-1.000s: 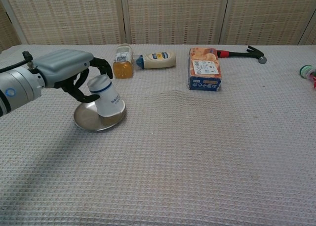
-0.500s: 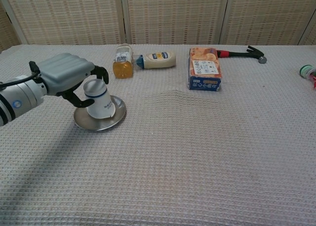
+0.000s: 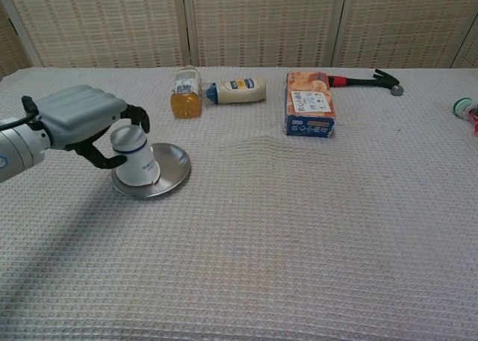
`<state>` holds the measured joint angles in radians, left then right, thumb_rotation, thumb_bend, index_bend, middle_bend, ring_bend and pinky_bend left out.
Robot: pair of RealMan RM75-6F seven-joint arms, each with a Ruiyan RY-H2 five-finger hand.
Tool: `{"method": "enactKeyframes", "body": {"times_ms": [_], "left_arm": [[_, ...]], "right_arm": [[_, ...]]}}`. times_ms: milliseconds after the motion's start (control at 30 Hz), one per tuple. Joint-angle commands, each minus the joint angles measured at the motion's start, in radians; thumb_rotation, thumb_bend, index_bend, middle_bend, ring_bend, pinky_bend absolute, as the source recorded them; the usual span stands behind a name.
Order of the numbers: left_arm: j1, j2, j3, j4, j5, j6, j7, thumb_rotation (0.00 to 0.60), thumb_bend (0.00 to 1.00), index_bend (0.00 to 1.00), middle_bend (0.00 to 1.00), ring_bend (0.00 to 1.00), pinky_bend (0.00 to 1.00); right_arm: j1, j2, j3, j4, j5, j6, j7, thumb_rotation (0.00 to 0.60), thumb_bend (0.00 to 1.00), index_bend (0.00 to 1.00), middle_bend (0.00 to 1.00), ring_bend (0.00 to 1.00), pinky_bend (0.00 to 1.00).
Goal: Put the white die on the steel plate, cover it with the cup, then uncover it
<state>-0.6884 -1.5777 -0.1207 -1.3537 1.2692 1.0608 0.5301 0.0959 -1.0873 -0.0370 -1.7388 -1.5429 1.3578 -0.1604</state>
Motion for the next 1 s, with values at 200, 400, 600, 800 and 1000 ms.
{"method": "enactKeyframes", "body": {"times_ms": [200,400,600,800,1000], "left_arm": [[-0.015,0.046,0.001,-0.056,0.034,-0.042,-0.121,0.6,0.38,0.56,0.71,0.74,0.93],[-0.03,0.001,-0.015,0.073,0.003,-0.046,-0.068,0.6,0.38,0.56,0.7,0.74,0.93],[-0.023,-0.027,-0.017,0.14,0.006,-0.016,-0.063,0.6,0.38,0.56,0.71,0.74,0.93],[-0.015,0.001,0.007,0.066,0.048,-0.017,-0.129,0.6,0.39,0.57,0.71,0.74,0.93],[-0.019,0.061,0.018,-0.039,0.051,-0.071,-0.206,0.6,0.39,0.57,0.71,0.74,0.93]], "right_arm": [[-0.003,0.001,-0.002,-0.002,-0.005,0.006,0.0,0.6,0.17,0.0,0.0,0.0,0.0],[-0.003,0.002,-0.003,-0.003,-0.006,0.005,0.0,0.6,0.17,0.0,0.0,0.0,0.0],[-0.003,0.003,-0.001,-0.002,-0.004,0.005,0.003,0.6,0.17,0.0,0.0,0.0,0.0],[-0.002,0.001,-0.002,-0.003,-0.004,0.002,-0.002,0.6,0.17,0.0,0.0,0.0,0.0],[-0.006,0.003,-0.003,-0.005,-0.007,0.009,-0.003,0.6,0.17,0.0,0.0,0.0,0.0]]}}
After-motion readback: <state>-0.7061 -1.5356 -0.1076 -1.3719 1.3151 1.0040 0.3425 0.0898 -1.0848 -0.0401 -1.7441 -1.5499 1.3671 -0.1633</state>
